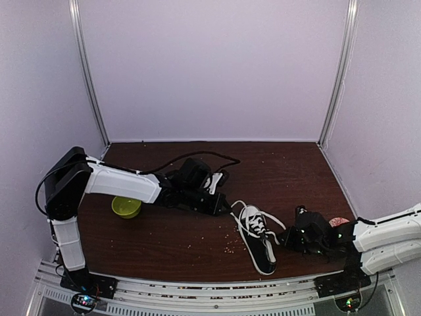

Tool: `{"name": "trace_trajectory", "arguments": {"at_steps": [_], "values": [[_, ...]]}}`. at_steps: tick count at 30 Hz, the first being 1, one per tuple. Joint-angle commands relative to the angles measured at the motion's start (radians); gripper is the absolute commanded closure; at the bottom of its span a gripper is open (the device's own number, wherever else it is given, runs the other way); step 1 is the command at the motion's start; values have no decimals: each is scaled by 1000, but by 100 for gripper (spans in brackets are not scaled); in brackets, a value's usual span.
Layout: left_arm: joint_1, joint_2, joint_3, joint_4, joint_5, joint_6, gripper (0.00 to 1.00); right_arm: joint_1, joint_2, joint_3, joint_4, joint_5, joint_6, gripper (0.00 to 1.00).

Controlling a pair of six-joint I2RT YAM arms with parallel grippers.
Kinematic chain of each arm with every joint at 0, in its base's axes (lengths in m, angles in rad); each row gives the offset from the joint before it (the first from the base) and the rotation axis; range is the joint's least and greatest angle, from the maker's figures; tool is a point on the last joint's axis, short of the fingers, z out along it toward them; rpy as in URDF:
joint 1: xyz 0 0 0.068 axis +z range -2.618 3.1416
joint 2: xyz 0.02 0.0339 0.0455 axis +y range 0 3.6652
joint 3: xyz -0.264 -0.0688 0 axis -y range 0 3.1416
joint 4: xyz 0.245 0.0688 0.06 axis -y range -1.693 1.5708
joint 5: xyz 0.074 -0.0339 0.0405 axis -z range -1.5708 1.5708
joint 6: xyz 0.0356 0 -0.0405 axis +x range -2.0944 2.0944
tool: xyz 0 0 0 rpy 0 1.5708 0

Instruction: Tie the shoes

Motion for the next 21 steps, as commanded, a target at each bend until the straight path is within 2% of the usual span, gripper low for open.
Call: {"name": "trace_trajectory", "arguments": {"at_steps": [1, 4, 8, 12, 16, 21], "values": [[20, -59, -43, 69, -3, -11, 100, 4, -35, 20, -97, 21, -10, 67], [25, -71, -58, 63, 1, -4, 100, -2, -92, 91, -248, 78, -101, 46], [42, -97, -94, 96, 4, -21, 100, -51, -159, 190, -435, 160, -206, 30], [65, -113, -114, 134, 26, -38, 100, -151, -176, 232, -466, 122, -327, 27], [71, -126, -116, 138, 33, -38, 100, -233, -158, 256, -417, -9, -449, 23], [84, -147, -126, 140, 32, -39, 100, -271, -138, 311, -462, -2, -517, 21]]}}
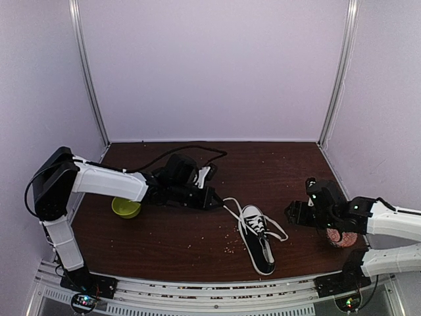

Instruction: Tie the shoes

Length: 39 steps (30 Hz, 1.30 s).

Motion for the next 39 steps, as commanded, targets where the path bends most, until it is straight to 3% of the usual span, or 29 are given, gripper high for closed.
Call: {"name": "trace_trajectory", "arguments": {"at_steps": [1, 13, 19, 26, 29, 34, 39], "values": [[25, -49, -15, 60, 7, -4, 100, -34, 7, 60, -36, -29, -126, 20], [27, -28, 3, 66, 69, 0, 100, -85, 284, 56, 274, -455, -343, 32], [27, -22, -2, 65, 90, 10, 100, -138, 368, 48, 371, -517, -376, 33], [25, -15, -14, 113, 133, 11, 100, -162, 475, 71, 409, -639, -428, 46], [25, -14, -11, 109, 135, 11, 100, -171, 501, 67, 420, -640, -428, 56], [21, -14, -9, 93, 120, 18, 100, -185, 471, 45, 427, -613, -418, 90], [6, -8, 3, 83, 118, 24, 100, -195, 382, 26, 366, -528, -416, 97]]}}
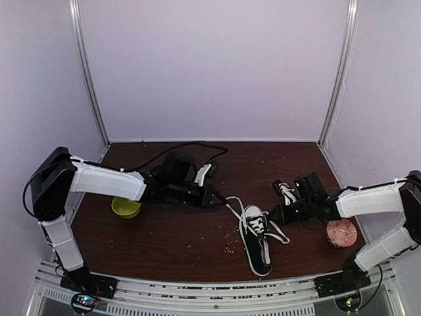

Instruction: Tie the shoes

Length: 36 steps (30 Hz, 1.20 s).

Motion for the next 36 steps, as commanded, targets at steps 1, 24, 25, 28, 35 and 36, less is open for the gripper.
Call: {"name": "trace_trajectory", "arguments": {"at_steps": [1, 24, 25, 28, 35, 36], "values": [[-9, 11, 18, 23, -5, 17, 100, -14, -107, -23, -64, 106, -1, 97], [-139, 242, 345, -71, 25, -30, 100, 114, -661, 175, -185, 161, 284, 100], [-139, 258, 364, -90, 20, -30, 100, 127, -645, 190, -169, 165, 284, 100], [-139, 297, 398, -112, 20, -39, 99, 162, -596, 222, -112, 177, 286, 100], [-138, 329, 415, -155, -5, -56, 81, 180, -513, 230, -11, 212, 298, 100], [-136, 324, 415, -175, -22, -48, 76, 181, -507, 227, -5, 219, 300, 100]]}}
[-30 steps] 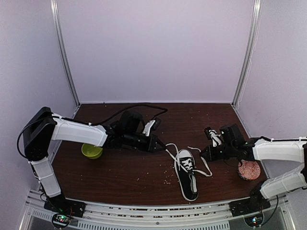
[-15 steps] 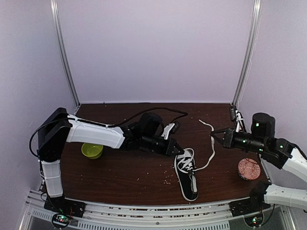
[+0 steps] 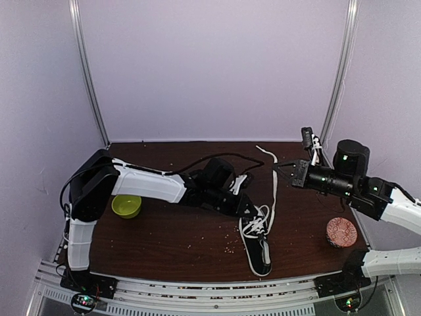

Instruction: Tie the shoes

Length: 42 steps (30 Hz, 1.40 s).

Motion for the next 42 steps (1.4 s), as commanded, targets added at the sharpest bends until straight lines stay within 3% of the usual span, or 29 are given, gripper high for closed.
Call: {"name": "trace_trajectory", "arguments": {"at_steps": [1, 5, 10, 19, 30, 42], "values": [[3, -4, 29, -63, -44, 11, 71, 7, 16, 18, 79, 59, 20, 100], [2, -47, -8, -133, -92, 33, 56, 8, 14, 4, 81, 82, 20, 100], [1, -79, -76, -131, -119, 19, 52, 8, 14, -11, 85, 90, 20, 100], [-11, -31, -8, -127, -136, 11, 61, 8, 30, -17, 94, 86, 24, 100], [-30, 67, 168, -315, -256, 6, 67, 8, 43, -30, 117, 75, 33, 100], [-44, 141, 244, -360, -242, -13, 67, 8, 40, -41, 124, 76, 32, 100]]}}
